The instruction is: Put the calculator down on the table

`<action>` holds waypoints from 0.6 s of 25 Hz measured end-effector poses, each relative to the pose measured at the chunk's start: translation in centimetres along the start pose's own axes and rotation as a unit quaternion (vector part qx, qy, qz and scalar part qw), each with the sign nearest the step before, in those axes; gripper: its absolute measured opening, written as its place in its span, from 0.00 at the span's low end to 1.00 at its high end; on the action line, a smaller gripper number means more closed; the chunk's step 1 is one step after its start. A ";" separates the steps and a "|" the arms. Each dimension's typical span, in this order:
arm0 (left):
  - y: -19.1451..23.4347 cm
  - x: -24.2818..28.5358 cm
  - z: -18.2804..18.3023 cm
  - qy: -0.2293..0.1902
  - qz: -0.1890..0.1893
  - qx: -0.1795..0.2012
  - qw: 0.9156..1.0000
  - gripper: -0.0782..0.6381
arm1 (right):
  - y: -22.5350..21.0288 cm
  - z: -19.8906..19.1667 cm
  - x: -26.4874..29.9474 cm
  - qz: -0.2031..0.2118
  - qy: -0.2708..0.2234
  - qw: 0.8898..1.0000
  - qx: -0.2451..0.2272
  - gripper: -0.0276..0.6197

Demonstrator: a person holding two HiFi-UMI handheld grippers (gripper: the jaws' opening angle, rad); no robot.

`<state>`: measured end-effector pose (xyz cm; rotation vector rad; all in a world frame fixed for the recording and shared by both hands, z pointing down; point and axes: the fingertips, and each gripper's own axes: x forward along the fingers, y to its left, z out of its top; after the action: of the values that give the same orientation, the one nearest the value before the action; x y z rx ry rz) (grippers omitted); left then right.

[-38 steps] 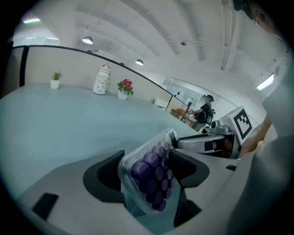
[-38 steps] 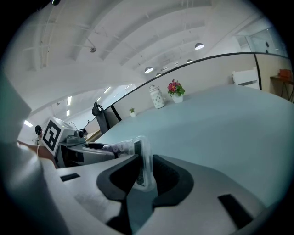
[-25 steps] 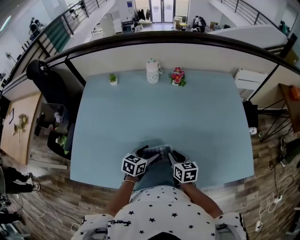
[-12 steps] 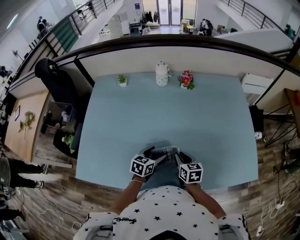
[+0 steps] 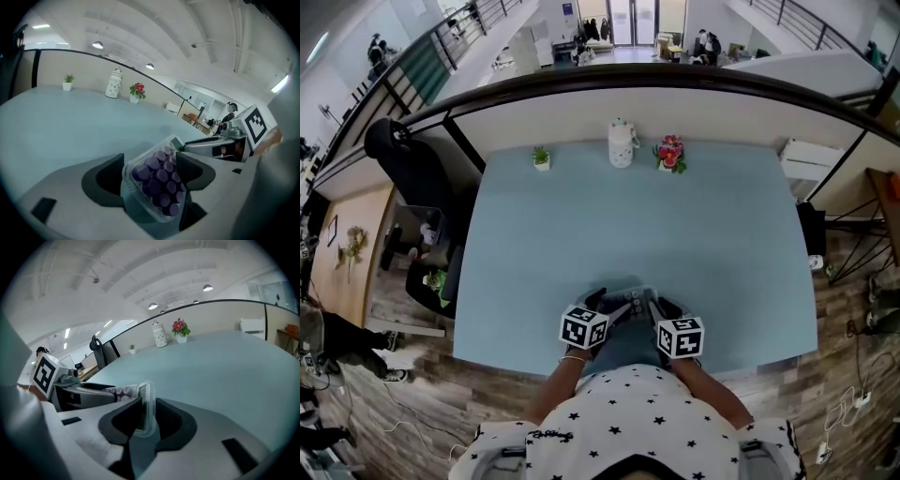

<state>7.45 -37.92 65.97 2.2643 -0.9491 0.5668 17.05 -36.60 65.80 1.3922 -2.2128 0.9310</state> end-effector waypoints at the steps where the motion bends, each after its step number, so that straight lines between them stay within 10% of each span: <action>1: 0.1 0.0 0.1 -0.002 0.004 0.003 1.000 0.59 | 0.0 0.0 0.0 -0.001 0.001 1.000 -0.001 0.17; 15: 0.0 -0.4 1.6 -0.020 0.016 0.033 0.999 0.59 | -0.2 0.1 0.5 -0.012 0.014 1.000 -0.005 0.18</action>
<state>7.46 -38.76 64.60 2.3313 -1.0011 0.5765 16.97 -37.02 66.09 1.3898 -2.1718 0.9255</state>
